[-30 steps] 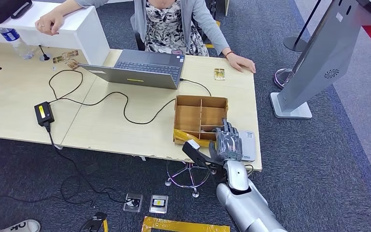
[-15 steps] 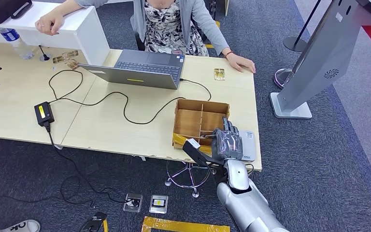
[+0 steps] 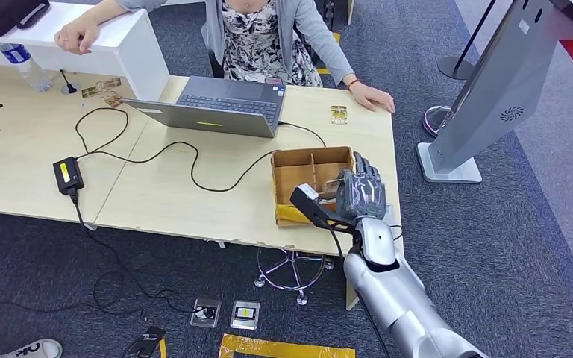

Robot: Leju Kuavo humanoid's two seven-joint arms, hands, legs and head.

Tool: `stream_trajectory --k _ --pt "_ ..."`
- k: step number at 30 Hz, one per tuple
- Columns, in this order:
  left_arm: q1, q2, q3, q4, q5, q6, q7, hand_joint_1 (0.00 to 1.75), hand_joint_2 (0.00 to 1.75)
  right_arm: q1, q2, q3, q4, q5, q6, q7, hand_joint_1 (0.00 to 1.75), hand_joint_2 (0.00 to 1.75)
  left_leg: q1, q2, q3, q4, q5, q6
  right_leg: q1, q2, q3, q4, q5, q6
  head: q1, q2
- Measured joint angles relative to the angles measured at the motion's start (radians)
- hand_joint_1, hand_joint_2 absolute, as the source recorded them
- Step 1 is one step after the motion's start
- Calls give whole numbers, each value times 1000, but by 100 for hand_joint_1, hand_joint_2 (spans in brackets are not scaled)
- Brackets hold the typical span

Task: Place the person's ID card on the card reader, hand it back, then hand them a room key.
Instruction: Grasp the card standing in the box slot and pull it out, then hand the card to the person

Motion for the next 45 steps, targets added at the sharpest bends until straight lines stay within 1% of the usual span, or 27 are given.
stream_trajectory --k 7,13,19,30,36,45 --pt "-6 2 0 0 -7 -10 0 0 0 -72 -27 -31 -79 17 39 17 175 175 0 0 0 0 0 0 0 0 0 0 0 0 0 0" --pt "-8 5 0 0 -4 -5 0 0 0 -100 -35 -45 -93 14 36 -4 175 175 0 0 0 0 0 0 0 0 0 0 0 0 0 0" --pt "-12 5 0 0 -6 6 10 0 0 -140 -35 -45 -52 14 22 -9 175 175 0 0 0 0 0 0 0 0 0 0 0 0 0 0" --pt "-24 5 0 0 -14 6 27 0 0 -237 -26 -46 26 23 54 20 175 175 0 0 0 0 0 0 0 0 0 0 0 0 0 0" --pt "-25 4 0 0 -14 5 31 0 0 -261 -13 -47 50 34 64 33 175 175 0 0 0 0 0 0 0 0 0 0 0 0 0 0" --pt "-25 4 0 0 -14 3 31 0 0 -267 -1 -47 75 35 65 39 175 175 0 0 0 0 0 0 0 0 0 0 0 0 0 0"
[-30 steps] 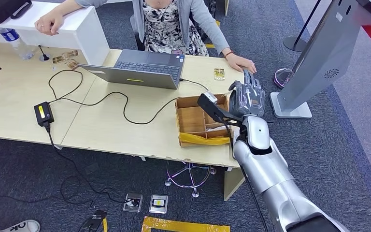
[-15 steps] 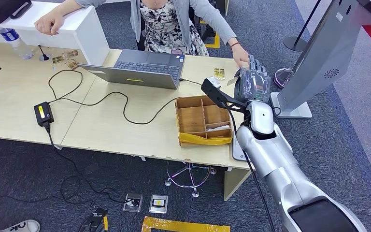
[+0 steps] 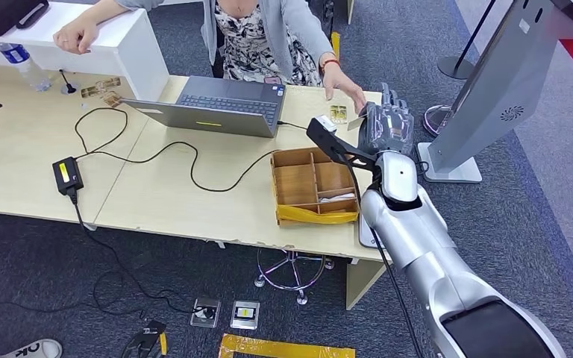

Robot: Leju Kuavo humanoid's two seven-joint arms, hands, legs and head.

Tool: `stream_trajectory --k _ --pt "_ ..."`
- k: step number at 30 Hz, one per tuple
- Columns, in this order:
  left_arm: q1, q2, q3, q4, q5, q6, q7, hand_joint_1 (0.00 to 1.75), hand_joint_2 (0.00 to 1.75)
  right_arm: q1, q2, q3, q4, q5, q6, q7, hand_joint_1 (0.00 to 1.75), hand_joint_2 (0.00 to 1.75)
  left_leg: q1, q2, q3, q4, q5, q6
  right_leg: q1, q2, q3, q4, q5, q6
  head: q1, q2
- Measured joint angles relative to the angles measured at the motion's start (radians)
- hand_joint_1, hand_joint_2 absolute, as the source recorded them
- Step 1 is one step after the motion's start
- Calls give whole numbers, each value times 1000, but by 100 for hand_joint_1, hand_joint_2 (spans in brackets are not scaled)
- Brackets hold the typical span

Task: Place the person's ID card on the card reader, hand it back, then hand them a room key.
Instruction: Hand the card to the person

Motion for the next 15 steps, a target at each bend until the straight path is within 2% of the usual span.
stream_trajectory --k 15 --pt "5 1 0 0 1 -7 -4 0 0 -6 17 0 4 32 59 38 175 175 0 0 0 0 0 0 0 0 0 0 0 0 0 0"
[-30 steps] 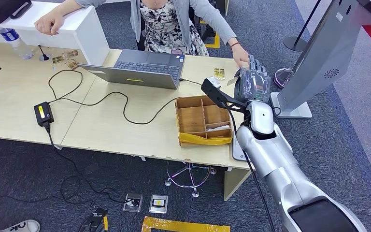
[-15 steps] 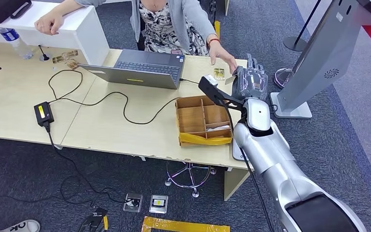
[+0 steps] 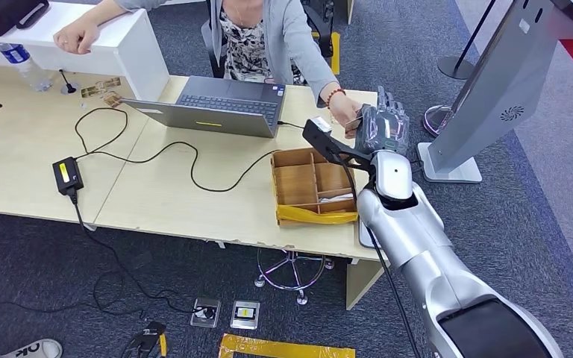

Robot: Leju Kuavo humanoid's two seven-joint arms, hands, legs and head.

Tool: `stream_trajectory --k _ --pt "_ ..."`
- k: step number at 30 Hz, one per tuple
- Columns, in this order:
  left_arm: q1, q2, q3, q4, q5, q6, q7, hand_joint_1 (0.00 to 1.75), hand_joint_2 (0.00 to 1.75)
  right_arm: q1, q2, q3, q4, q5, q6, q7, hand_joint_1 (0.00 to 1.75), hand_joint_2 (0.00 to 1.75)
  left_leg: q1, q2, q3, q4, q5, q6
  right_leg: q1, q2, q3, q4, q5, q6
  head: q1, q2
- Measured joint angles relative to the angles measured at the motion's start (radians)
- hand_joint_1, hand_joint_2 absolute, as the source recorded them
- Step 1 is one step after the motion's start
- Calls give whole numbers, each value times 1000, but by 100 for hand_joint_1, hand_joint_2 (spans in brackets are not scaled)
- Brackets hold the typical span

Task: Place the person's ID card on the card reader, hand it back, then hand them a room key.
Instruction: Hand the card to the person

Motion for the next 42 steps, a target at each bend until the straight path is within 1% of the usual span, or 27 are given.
stream_trajectory --k 5,6,7,9,10,11,21,25,28,31,35,38,42 --pt "4 0 0 0 -2 -1 -3 0 0 0 5 0 -16 6 29 17 175 175 0 0 0 0 0 0 0 0 0 0 0 0 0 0" --pt "4 0 0 0 -3 -2 -4 0 0 0 5 0 -21 9 35 20 144 175 0 0 0 0 0 0 0 0 0 0 0 0 0 0" --pt "4 0 0 0 -5 -2 -5 0 0 0 5 0 -27 12 41 24 100 175 0 0 0 0 0 0 0 0 0 0 0 0 0 0" --pt "4 0 0 0 -9 -3 -7 0 0 1 5 -2 -41 19 49 32 13 87 0 0 0 0 0 0 0 0 0 0 0 0 0 0" --pt "4 0 0 0 -11 -3 -8 0 0 2 5 -4 -47 22 51 35 0 44 0 0 0 0 0 0 0 0 0 0 0 0 0 0" --pt "4 0 0 0 -12 -4 -8 0 0 3 4 -6 -54 24 53 37 0 0 0 0 0 0 0 0 0 0 0 0 0 0 0 0" --pt "4 0 0 0 -23 -11 -11 0 0 16 -11 -26 -129 39 92 53 0 0 0 0 0 0 0 0 0 0 0 0 0 0 0 0" --pt "5 0 0 0 -25 -13 -11 0 0 19 -37 -52 -163 7 113 45 0 0 0 0 1 0 0 0 0 0 -1 0 0 0 0 0" --pt "11 0 0 0 -21 -15 -14 0 0 24 -77 -89 -179 -68 112 15 0 0 0 0 1 1 0 0 0 0 -1 -1 0 0 0 0" --pt "23 0 1 0 -11 -17 -22 0 0 39 -146 -148 -181 -169 108 -14 0 0 0 -1 1 1 0 0 0 -1 0 -2 0 0 0 0" --pt "59 4 10 0 29 -13 -38 0 0 88 -294 -266 -154 -340 106 -61 0 0 -1 -4 1 1 -1 2 0 -5 2 -5 0 0 0 0" --pt "90 10 26 1 70 -6 -48 0 0 144 -410 -359 -111 -432 106 -104 0 0 -1 -3 0 1 -4 4 -1 -5 2 -6 0 1 0 0" --pt "106 14 51 2 110 18 -49 0 0 238 -527 -461 -44 -516 94 -141 0 0 -1 -3 0 1 -5 5 -1 -5 2 -7 -1 1 0 0"
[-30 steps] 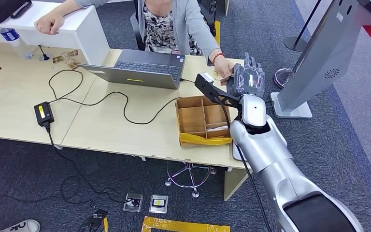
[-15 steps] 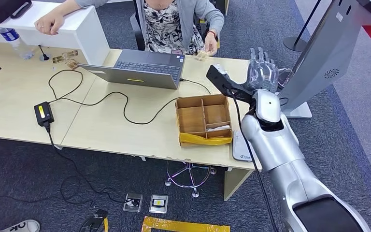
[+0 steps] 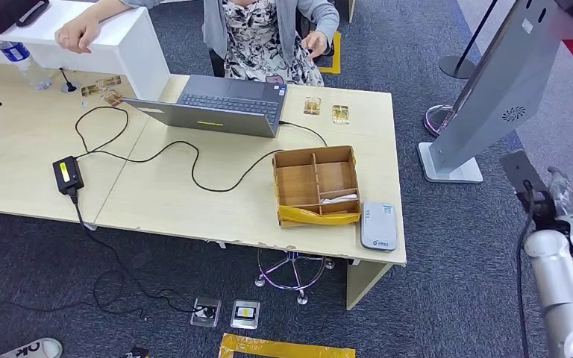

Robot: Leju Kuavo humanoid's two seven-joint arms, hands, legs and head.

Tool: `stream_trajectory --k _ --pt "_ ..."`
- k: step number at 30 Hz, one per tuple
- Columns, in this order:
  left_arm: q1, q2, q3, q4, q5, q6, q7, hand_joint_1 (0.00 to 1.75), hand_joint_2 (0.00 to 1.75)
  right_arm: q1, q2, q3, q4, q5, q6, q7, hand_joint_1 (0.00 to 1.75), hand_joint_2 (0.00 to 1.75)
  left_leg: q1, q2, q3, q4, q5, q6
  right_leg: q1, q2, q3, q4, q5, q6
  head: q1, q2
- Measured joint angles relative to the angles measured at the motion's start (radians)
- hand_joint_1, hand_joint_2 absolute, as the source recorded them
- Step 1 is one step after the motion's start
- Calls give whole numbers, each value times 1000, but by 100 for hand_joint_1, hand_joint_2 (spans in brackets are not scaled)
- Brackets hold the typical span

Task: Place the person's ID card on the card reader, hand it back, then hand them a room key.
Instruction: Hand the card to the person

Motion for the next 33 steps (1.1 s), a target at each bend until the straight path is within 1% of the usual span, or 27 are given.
stream_trajectory --k 2,5,8,10,13,16,19,24,28,33 --pt "2 0 13 0 16 15 0 0 0 55 -42 -47 36 -36 -29 -4 0 0 0 0 0 0 -1 0 0 0 0 0 0 0 0 0" --pt "3 -3 34 0 39 36 1 0 0 153 -76 -110 87 -72 -102 -1 0 0 1 0 0 0 -2 -1 2 0 0 0 -1 0 0 0" --pt "3 -8 53 0 62 53 0 0 0 263 -95 -161 133 -106 -158 29 0 0 2 0 0 -1 -2 -1 2 -1 1 0 -3 0 0 0" --pt "6 -14 67 0 77 64 -8 0 0 346 -103 -197 162 -138 -176 49 0 0 2 -2 1 -1 -3 -1 2 -2 2 0 -4 0 0 0" --pt "10 -25 88 -1 104 80 -21 0 0 458 -102 -247 200 -190 -189 58 0 0 2 -2 0 -1 -4 -1 2 -3 3 0 -5 0 0 0" --pt "10 -36 108 -2 121 87 -9 0 0 526 -86 -295 230 -241 -197 73 0 0 2 1 1 -1 -5 -2 2 0 2 0 -6 -1 0 0" --pt "9 -42 123 -2 115 104 -24 0 0 557 -51 -343 253 -288 -210 89 0 0 2 3 3 -1 -5 -2 2 3 2 0 -6 -1 0 0" --pt "3 -43 137 -2 104 107 -68 0 0 574 12 -413 281 -341 -224 96 0 0 2 3 4 -1 -5 -2 2 4 3 1 -6 -1 0 0" --pt "2 -44 148 -2 108 94 -73 0 0 578 57 -469 296 -380 -231 80 0 0 2 3 4 -1 -5 -2 2 4 3 1 -6 -1 0 0" --pt "2 -46 157 -2 112 79 -76 0 0 579 97 -512 309 -381 -236 74 0 0 2 3 4 -1 -5 -2 2 4 3 1 -6 -1 0 0"
